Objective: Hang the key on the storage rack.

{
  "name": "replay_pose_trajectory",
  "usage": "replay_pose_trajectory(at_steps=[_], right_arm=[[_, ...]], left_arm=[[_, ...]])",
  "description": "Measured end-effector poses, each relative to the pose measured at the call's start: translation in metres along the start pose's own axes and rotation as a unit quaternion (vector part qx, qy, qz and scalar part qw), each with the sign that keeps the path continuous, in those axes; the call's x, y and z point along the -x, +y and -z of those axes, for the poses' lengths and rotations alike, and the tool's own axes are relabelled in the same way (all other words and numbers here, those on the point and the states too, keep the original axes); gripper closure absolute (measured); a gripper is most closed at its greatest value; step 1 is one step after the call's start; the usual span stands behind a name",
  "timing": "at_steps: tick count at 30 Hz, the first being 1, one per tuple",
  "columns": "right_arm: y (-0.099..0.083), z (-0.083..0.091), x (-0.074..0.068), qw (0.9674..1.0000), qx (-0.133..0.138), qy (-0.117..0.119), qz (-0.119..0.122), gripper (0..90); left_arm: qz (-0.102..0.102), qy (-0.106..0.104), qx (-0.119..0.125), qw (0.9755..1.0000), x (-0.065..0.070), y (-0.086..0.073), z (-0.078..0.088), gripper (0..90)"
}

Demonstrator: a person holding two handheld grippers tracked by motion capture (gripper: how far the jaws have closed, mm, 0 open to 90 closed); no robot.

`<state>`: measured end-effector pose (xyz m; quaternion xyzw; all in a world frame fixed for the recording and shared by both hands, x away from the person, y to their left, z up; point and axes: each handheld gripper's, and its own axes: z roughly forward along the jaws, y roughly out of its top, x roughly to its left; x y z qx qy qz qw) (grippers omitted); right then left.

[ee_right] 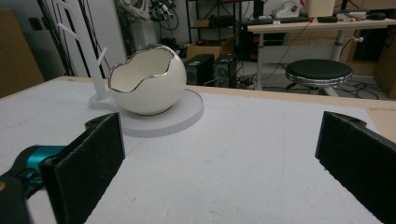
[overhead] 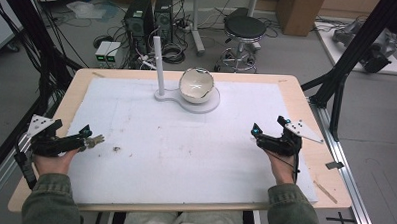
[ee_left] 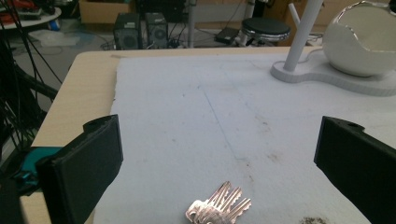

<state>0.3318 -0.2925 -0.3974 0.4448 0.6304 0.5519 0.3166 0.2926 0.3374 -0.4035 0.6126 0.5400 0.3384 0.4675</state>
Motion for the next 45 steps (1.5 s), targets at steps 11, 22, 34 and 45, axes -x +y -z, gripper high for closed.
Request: replay_pose_trajectory(at_steps=[11,22,34,45], right_arm=[[0.0,0.001,-0.002,1.0,0.0,0.003,0.006,0.4],[0.0,0.001,-0.002,1.0,-0.002,0.003,0.006,0.4],[0.0,0.001,-0.002,1.0,-0.001,0.005,0.006,0.4],[-0.001,0.001,-0.002,0.9999,-0.002,0.004,0.009,0.3]], left_arm=[[-0.027,-0.02,-0.046,0.9984,0.006,0.008,-0.012,1.7],[-0.056,-0.066,-0.088,0.9924,0.016,0.027,-0.024,1.7],[-0.082,-0.091,-0.151,0.9809,0.02,0.039,-0.045,1.7],[-0.13,-0.107,-0.198,0.9657,0.021,0.047,-0.057,1.7]])
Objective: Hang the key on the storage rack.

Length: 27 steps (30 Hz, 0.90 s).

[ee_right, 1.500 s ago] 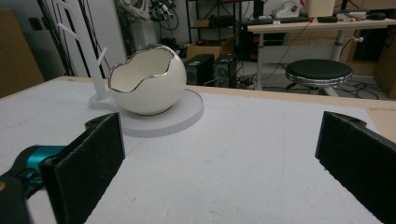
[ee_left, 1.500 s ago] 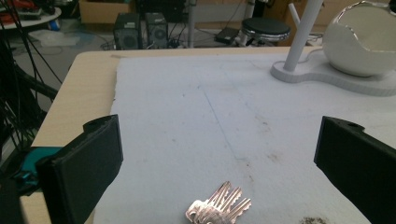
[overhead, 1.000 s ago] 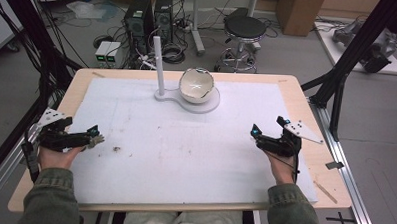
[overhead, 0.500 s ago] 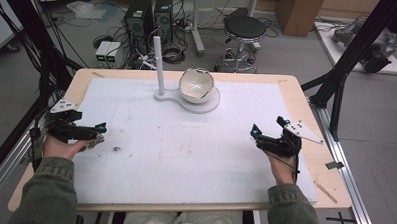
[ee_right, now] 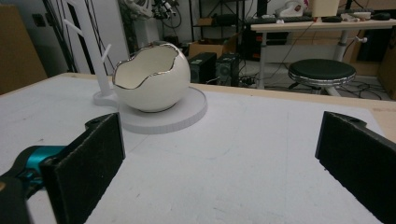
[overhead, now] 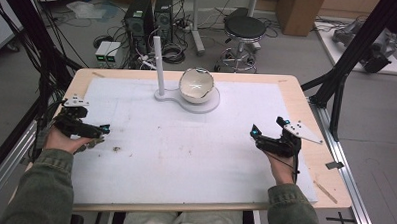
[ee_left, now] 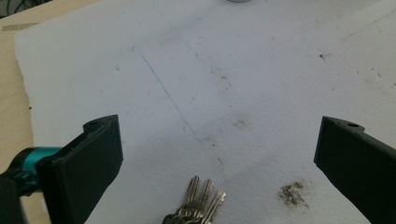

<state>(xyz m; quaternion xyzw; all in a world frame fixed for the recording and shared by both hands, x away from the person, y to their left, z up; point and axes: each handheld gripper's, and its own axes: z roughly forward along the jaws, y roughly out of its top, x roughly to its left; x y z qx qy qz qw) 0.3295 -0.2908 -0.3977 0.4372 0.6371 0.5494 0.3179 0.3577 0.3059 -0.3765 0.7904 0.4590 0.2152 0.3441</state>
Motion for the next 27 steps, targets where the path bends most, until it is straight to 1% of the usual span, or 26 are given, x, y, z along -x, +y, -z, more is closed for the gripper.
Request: replay_pose_trajectory(at_steps=[3,6,8,10,12,14,15,17,19,20,23,26,27], right_arm=[[0.0,0.0,0.0,1.0,-0.001,0.001,-0.001,0.4],[0.0,0.0,0.0,1.0,-0.001,0.001,-0.005,0.4],[0.0,0.001,0.0,1.0,0.001,0.001,-0.004,0.4],[0.0,0.002,0.0,0.9999,0.001,0.001,-0.011,0.4],[0.0,0.001,0.0,1.0,0.0,0.001,-0.01,0.3],[-0.001,0.001,0.0,1.0,-0.001,0.002,-0.006,0.4],[-0.001,0.0,-0.001,1.0,-0.003,0.003,-0.007,0.4],[-0.001,0.0,-0.002,1.0,-0.004,0.004,-0.004,0.4],[-0.001,0.0,-0.002,1.0,-0.004,0.004,0.0,0.4],[-0.001,0.0,-0.002,1.0,-0.004,0.004,-0.003,0.4],[-0.001,0.0,-0.002,1.0,-0.004,0.005,-0.003,0.4],[-0.001,0.0,-0.001,1.0,-0.004,0.006,0.0,0.4],[-0.002,-0.001,-0.002,1.0,-0.005,0.006,-0.001,0.4]], left_arm=[[0.003,-0.003,-0.005,1.0,-0.003,-0.001,-0.002,1.7],[0.011,-0.005,-0.033,0.9994,-0.01,-0.003,-0.009,1.7],[0.013,-0.005,-0.036,0.9992,-0.011,-0.003,-0.01,1.7],[0.009,-0.004,-0.047,0.9989,-0.013,-0.004,-0.012,1.7],[0.008,-0.004,-0.049,0.9987,-0.013,-0.005,-0.013,1.7],[0.006,-0.003,-0.06,0.9981,-0.013,-0.006,-0.015,1.7],[0.006,-0.004,-0.063,0.998,-0.014,-0.006,-0.016,1.7],[0.006,-0.011,-0.078,0.9969,-0.013,-0.007,-0.019,1.7],[0.001,-0.016,-0.089,0.9959,-0.012,-0.008,-0.021,1.7],[-0.002,-0.016,-0.092,0.9957,-0.013,-0.008,-0.022,1.7],[0.0,-0.014,-0.1,0.9949,-0.014,-0.01,-0.024,1.7],[-0.002,-0.013,-0.112,0.9936,-0.016,-0.012,-0.026,1.7],[-0.002,-0.013,-0.112,0.9936,-0.016,-0.012,-0.026,1.7]])
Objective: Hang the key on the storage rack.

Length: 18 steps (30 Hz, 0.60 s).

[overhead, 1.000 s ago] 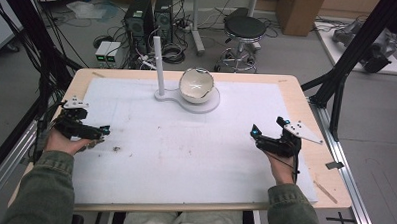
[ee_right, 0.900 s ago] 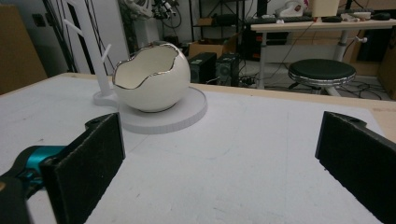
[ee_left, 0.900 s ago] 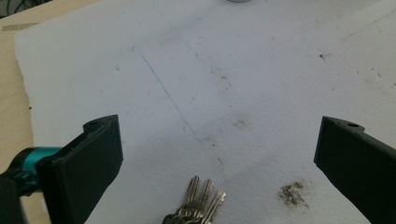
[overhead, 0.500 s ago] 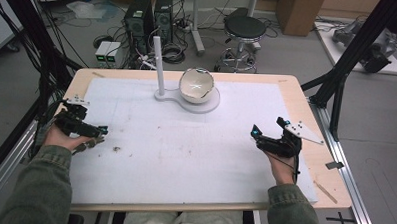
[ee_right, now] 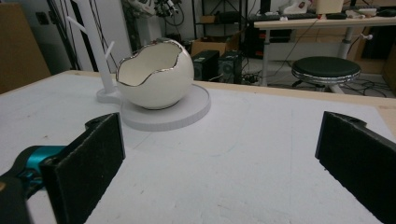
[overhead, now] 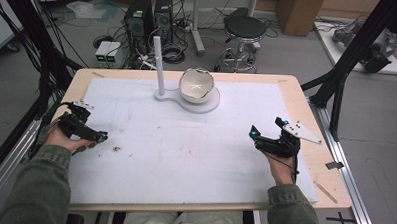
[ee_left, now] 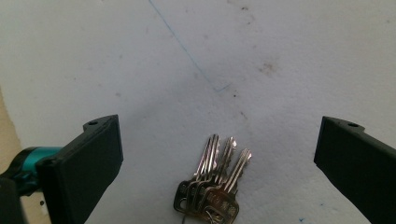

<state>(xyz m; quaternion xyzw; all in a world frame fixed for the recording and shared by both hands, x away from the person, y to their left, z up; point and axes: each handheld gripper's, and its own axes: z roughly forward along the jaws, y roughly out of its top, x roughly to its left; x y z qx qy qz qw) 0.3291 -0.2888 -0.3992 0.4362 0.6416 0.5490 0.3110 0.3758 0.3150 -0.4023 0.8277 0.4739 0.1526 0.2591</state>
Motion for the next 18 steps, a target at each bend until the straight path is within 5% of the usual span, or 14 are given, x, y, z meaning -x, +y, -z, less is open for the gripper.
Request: replay_pose_trajectory(at_steps=[8,18], right_arm=[[0.0,-0.001,0.0,1.0,-0.001,0.001,0.004,0.4],[0.0,-0.002,0.0,1.0,-0.005,0.002,0.002,0.4]], left_arm=[[0.013,-0.016,-0.038,0.9991,-0.005,-0.002,-0.008,1.7],[-0.006,-0.014,-0.093,0.9956,-0.007,-0.007,-0.018,5.0]])
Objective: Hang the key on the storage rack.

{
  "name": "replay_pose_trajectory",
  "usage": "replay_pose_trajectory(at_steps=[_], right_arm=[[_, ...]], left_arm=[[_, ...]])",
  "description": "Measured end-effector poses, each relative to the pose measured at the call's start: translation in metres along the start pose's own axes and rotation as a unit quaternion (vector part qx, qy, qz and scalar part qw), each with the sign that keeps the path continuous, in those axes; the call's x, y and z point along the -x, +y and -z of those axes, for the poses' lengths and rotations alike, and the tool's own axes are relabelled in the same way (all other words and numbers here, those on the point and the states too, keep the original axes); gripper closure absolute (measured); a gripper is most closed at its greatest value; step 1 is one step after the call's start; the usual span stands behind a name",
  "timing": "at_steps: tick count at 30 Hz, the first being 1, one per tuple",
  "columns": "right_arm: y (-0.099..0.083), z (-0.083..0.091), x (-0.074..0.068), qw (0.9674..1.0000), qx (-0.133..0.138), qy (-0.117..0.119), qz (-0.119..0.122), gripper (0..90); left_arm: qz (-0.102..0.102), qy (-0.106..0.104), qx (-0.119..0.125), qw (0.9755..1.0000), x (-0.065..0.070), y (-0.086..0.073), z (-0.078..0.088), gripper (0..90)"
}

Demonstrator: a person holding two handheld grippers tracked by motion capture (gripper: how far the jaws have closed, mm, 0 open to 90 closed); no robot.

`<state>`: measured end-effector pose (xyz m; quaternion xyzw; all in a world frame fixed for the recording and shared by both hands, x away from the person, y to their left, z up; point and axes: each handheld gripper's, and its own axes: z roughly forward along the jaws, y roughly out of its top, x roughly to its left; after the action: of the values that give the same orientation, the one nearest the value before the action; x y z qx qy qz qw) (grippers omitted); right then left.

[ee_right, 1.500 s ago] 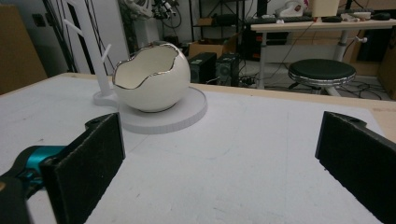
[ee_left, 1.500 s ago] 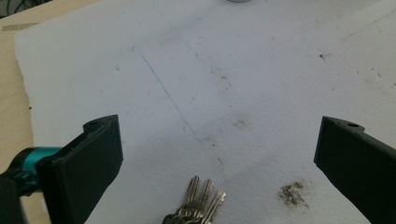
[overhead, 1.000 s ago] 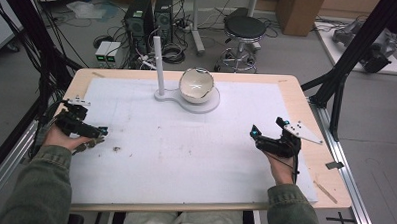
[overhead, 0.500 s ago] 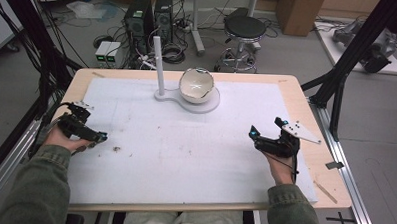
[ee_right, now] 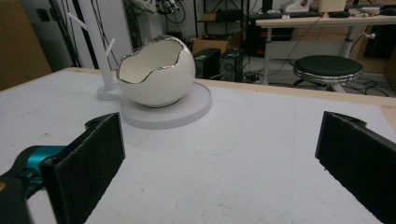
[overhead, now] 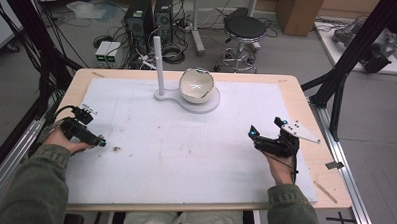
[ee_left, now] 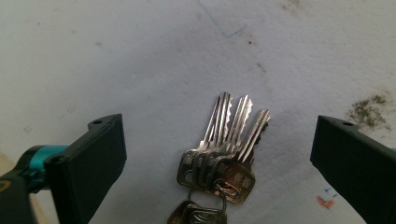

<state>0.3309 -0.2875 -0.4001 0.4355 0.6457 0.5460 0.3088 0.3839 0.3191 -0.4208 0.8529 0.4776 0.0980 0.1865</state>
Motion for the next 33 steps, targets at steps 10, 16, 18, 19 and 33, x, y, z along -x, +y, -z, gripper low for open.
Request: replay_pose_trajectory(at_steps=[10,16,18,19,33], right_arm=[[-0.0004,-0.0008,-0.0003,1.0,-0.004,-0.002,0.003,0.4],[0.0,0.0001,0.0,1.0,-0.001,-0.004,0.001,0.4],[0.0,0.0003,0.0005,1.0,0.001,-0.007,0.0,0.4],[0.0,0.0004,0.0004,1.0,0.001,-0.009,0.0,0.4],[-0.0001,0.0,0.0015,1.0,0.001,-0.009,0.001,0.4]], left_arm=[[-0.004,0.0,0.0,1.0,-0.002,-0.0018,0.0024,11.8],[-0.009,-0.004,0.001,0.9999,-0.0019,-0.0015,0.0012,18.8],[-0.011,-0.009,0.0,0.9999,-0.0014,-0.0017,0.0007,22.0],[-0.014,-0.011,-0.002,0.9998,-0.0014,-0.0018,0.0007,22.5],[-0.005,-0.029,-0.004,0.9996,-0.0063,-0.0033,0.0006,39.1]])
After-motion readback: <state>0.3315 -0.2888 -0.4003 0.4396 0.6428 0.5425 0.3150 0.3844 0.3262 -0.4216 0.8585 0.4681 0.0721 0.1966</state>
